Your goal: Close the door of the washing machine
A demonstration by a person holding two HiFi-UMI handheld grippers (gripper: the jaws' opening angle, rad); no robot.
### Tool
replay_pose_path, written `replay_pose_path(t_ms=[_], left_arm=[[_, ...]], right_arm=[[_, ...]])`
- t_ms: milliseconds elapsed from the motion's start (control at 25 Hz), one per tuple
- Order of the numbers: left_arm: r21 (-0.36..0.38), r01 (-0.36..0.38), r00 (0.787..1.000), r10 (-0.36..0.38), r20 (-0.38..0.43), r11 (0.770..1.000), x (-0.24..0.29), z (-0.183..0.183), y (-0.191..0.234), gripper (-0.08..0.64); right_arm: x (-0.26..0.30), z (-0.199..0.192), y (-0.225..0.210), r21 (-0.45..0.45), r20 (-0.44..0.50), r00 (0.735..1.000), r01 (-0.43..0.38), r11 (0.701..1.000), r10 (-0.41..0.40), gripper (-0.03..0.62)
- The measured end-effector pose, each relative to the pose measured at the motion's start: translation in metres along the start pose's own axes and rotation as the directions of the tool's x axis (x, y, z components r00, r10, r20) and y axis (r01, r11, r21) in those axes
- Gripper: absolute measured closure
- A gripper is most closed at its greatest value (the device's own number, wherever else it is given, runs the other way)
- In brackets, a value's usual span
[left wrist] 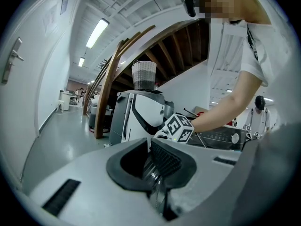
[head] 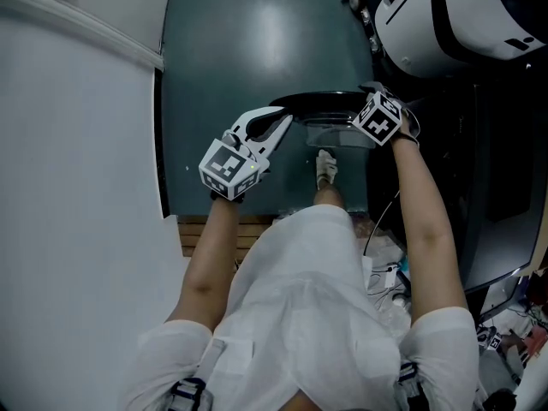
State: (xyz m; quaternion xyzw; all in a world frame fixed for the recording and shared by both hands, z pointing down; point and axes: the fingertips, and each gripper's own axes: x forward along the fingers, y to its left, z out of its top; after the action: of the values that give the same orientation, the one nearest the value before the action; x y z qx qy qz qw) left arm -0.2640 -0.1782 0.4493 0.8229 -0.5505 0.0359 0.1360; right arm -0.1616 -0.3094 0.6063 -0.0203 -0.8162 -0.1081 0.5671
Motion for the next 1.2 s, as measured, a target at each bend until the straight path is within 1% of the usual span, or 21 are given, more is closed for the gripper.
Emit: replay_pose_path(t_ms=[280,400,480,640,800,880,960,1040,1120,1200], left_arm=[[-0.005,0.04,0.999,-0.04,-0.017,0.999,-0.018,-0.011,-0.021,0.543],[-0.006,0.061,0.998,-0.061,-0.018,0.998,-0.021,-0.014,-0.03,0.543],[-0.005,0.076,0.997,-0.076,-0.018,0.997,-0.022,-0.016,-0.037,0.543],[-0.002,0.107,0.994,-0.107,-0.018,0.994,-0.025,-0.02,-0.051,0.543],[0.001,0.122,0.992,-0.122,-0.019,0.993,-0.033,-0.024,-0.064,0.541],[-0.001,0.129,0.991,-0.129,-0.021,0.992,-0.039,-0.027,-0.071,0.54],[-0.003,0.138,0.99,-0.138,-0.025,0.99,-0.046,-0.03,-0.079,0.538],[-0.005,0.144,0.989,-0.144,-0.032,0.99,-0.052,-0.033,-0.084,0.531],[-0.008,0.145,0.989,-0.145,-0.042,0.989,-0.055,-0.036,-0.089,0.518],[-0.004,0.147,0.987,-0.147,-0.06,0.989,-0.054,-0.043,-0.092,0.49]], right_arm=[[-0.012,-0.014,0.032,-0.094,-0.05,0.999,0.005,0.996,-0.009,0.308],[-0.019,-0.019,0.044,-0.11,-0.057,0.998,0.019,0.994,-0.025,0.308],[-0.025,-0.02,0.049,-0.101,-0.045,0.998,0.032,0.994,-0.037,0.308],[-0.039,-0.015,0.063,0.0,0.025,0.999,0.03,1.0,-0.03,0.31],[-0.047,-0.014,0.08,0.067,0.059,0.997,0.039,0.997,-0.043,0.31],[-0.054,-0.012,0.087,0.145,0.102,0.993,0.051,0.988,-0.067,0.31],[-0.062,-0.01,0.093,0.244,0.166,0.981,0.059,0.968,-0.102,0.31],[-0.076,-0.009,0.102,0.333,0.216,0.968,0.05,0.942,-0.128,0.31],[-0.091,-0.011,0.111,0.4,0.248,0.956,0.045,0.915,-0.155,0.311],[-0.107,-0.015,0.119,0.458,0.284,0.939,0.046,0.888,-0.195,0.311]])
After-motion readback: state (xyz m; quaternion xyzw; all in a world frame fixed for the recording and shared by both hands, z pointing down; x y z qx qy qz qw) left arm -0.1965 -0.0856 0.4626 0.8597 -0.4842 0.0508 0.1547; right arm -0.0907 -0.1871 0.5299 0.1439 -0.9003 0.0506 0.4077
